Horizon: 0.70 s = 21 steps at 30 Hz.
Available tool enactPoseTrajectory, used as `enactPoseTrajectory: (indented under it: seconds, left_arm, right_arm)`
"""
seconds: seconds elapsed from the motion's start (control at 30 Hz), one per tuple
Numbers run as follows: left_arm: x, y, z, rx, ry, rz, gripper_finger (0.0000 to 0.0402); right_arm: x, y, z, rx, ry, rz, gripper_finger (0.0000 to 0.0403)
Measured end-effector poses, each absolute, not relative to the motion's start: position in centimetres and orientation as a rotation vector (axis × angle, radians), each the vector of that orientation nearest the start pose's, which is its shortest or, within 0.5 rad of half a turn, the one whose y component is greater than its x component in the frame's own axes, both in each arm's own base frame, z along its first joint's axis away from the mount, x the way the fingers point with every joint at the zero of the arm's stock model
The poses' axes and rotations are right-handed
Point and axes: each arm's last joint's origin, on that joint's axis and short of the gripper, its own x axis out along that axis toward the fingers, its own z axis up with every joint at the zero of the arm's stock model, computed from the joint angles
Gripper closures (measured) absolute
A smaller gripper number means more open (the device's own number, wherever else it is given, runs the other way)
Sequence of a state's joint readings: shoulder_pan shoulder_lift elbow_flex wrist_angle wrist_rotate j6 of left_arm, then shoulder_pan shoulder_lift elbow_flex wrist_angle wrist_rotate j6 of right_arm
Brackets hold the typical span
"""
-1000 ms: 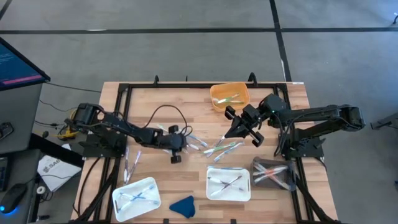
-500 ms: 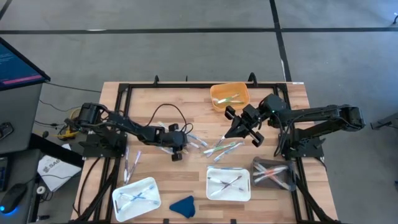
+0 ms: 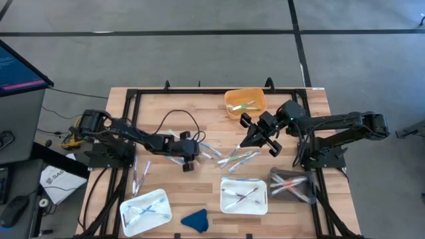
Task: Pick & Place Toothbrushes
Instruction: Put the violet toothbrush into the right white bin
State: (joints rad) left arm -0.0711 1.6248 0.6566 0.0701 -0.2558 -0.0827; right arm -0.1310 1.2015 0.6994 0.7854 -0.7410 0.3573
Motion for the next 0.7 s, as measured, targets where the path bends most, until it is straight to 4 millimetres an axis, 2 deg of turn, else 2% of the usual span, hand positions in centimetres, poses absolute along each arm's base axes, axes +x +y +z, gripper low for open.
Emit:
enactPoseTrajectory:
  seconds: [0.37, 0.7]
  left_arm:
    - [28.2, -0.2, 12.5, 0.055, 0.877, 0.249, 0.0316]
    - [28.2, -0.2, 12.5, 0.045, 0.890, 0.227, 0.0316]
  right_arm:
    - [25.4, -1.4, 30.9, 0.223, -0.149, 0.644, 0.0403]
    - [25.4, -1.4, 30.9, 0.223, -0.149, 0.644, 0.0403]
